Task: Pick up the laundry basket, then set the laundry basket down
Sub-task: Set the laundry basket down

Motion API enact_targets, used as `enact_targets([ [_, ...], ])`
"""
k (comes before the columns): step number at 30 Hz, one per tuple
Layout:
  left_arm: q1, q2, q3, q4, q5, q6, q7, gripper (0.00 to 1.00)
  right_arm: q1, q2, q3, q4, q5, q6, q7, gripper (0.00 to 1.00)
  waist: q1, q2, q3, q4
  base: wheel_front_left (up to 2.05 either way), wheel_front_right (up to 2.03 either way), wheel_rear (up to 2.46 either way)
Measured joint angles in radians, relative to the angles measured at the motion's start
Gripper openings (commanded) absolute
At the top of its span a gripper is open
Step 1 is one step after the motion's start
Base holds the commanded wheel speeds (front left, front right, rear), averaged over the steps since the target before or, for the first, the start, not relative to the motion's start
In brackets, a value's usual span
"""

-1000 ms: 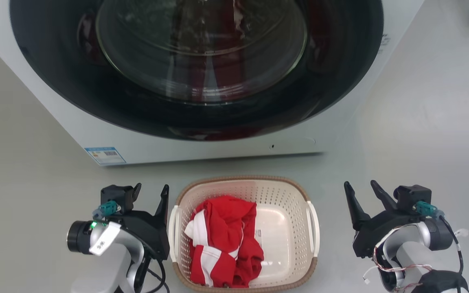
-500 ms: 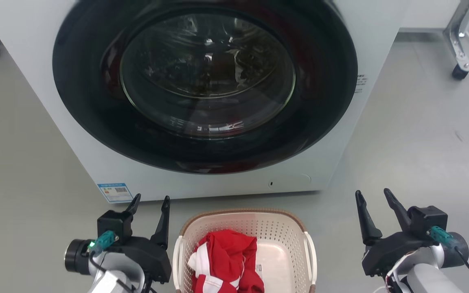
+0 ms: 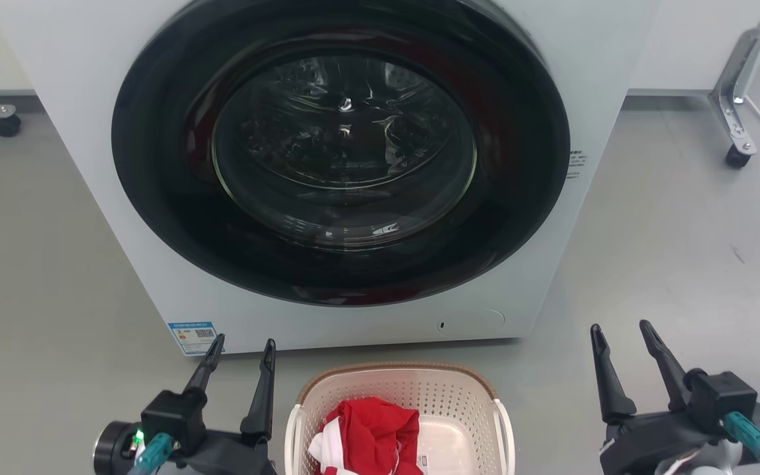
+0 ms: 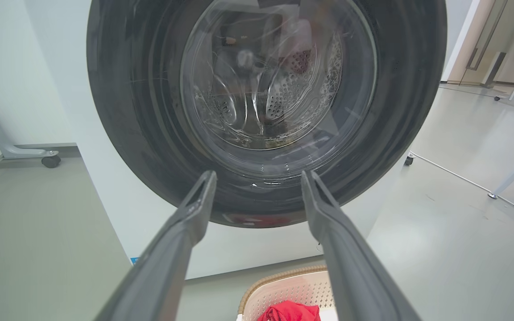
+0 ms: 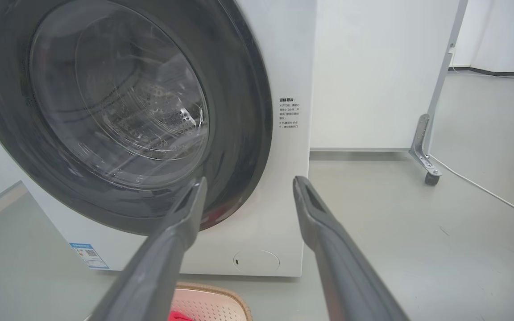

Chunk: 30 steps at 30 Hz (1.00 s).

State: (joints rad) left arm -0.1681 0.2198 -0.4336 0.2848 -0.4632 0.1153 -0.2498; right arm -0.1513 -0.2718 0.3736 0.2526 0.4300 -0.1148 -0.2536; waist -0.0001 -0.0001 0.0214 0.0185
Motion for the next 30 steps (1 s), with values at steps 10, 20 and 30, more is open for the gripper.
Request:
enact_targets([
  [10, 0.121, 0.002, 0.049, -0.140, 0.026, 0.009, 0.000, 1.00, 0.107, 0.000, -0.048, -0.121, -0.044, -0.008, 0.000, 1.00, 0.0001, 0.0001, -0.027, -0.002, 0.00, 0.00, 0.00],
  [20, 0.214, -0.006, 0.123, -0.206, 0.049, 0.009, 0.002, 1.00, 0.178, 0.018, -0.091, -0.168, -0.066, -0.010, 0.000, 1.00, 0.0001, 0.0002, -0.037, -0.010, 0.00, 0.00, 0.00],
  [30, 0.246, -0.037, 0.178, -0.246, 0.101, 0.009, 0.047, 1.00, 0.209, 0.042, -0.133, -0.191, -0.116, -0.010, 0.000, 1.00, 0.0001, 0.0001, -0.036, -0.015, 0.00, 0.00, 0.00],
])
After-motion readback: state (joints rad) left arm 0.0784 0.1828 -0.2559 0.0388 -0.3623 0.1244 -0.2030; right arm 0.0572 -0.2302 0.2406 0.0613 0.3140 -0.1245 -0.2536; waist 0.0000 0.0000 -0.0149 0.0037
